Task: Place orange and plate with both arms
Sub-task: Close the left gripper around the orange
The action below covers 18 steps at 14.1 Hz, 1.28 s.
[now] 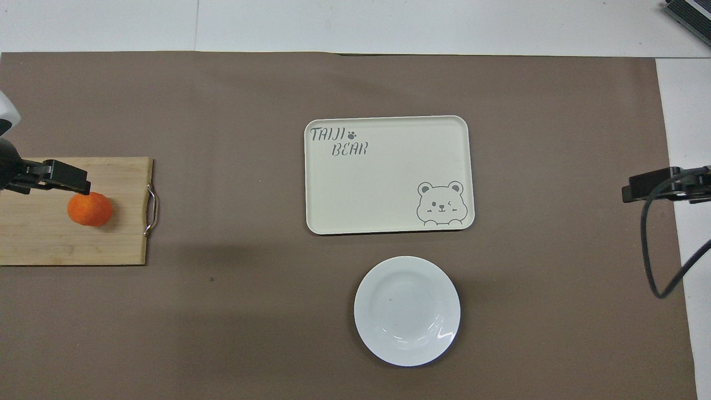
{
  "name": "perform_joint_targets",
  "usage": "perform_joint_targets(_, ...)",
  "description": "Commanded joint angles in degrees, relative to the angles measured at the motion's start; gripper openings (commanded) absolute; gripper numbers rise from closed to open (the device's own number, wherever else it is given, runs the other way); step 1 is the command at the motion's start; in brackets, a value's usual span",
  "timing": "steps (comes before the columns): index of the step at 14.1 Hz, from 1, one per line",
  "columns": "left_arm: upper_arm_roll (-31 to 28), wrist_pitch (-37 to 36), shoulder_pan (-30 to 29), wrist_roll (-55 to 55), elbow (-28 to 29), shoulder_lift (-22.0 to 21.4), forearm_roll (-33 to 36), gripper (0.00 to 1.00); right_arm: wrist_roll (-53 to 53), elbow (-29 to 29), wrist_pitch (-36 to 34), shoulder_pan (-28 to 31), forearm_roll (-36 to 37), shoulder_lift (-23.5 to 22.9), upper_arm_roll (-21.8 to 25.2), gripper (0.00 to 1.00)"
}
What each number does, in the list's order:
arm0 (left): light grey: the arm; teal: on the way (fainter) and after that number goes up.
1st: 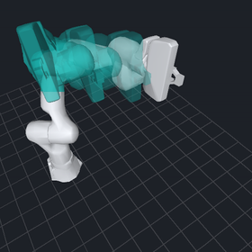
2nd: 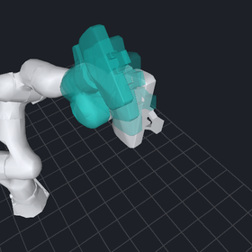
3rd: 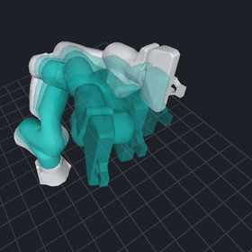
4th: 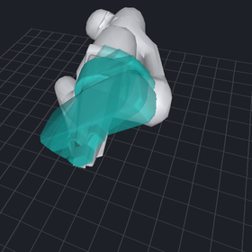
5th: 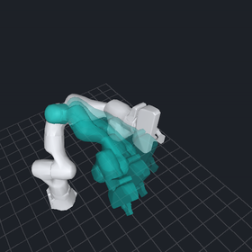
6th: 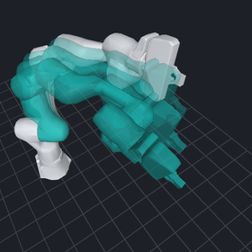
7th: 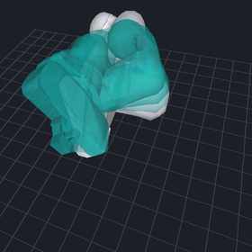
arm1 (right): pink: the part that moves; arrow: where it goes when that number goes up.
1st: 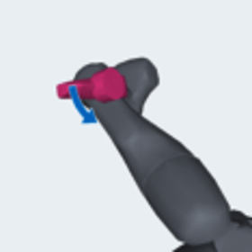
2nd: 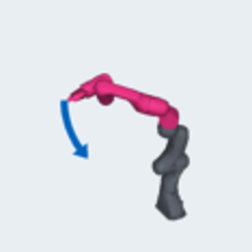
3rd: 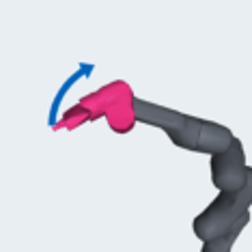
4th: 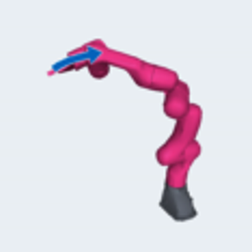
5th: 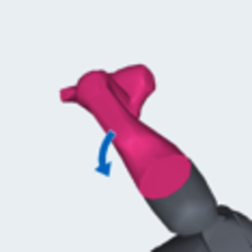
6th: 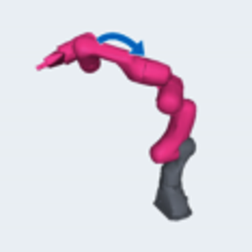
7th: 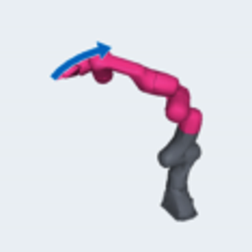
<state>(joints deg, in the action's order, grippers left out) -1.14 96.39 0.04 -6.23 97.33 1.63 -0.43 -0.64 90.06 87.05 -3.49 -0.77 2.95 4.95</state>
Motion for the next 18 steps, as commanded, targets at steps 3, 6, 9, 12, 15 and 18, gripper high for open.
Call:
perform_joint_targets(3, 0.2, 6.9, -3.1, -6.6, 8.2, -2.9, 0.0, 1.00, 0.9, -1.2, -0.9, 0.5, 0.2, -0.7, -0.2, 1.00)
perform_joint_targets(6, 0.2, 11.6, -5.1, -10.2, 11.6, -2.3, -0.1, 1.00, 0.9, -1.2, -0.9, 0.5, 0.2, -0.7, -0.2, 1.00)
perform_joint_targets(9, 0.2, 16.6, -5.4, -11.8, 15.3, -1.9, 0.0, 1.00, 0.9, -1.2, -0.9, 0.5, 0.2, -0.7, -0.2, 1.00)
perform_joint_targets(12, 0.2, 19.4, -6.5, -12.5, 16.8, -0.1, -0.1, 1.00, 0.9, -1.2, -0.9, 0.5, 0.2, -0.7, -0.2, 1.00)
perform_joint_targets(15, 0.2, 23.1, -8.3, -16.8, 17.3, 3.1, -0.1, 1.00, 0.9, -1.2, -0.9, 0.5, 0.2, -0.7, -0.2, 1.00)
perform_joint_targets(18, 0.2, 25.6, -9.9, -16.2, 18.7, 5.0, -0.1, 1.00, 0.9, -1.2, -0.9, 0.5, 0.2, -0.7, -0.2, 1.00)
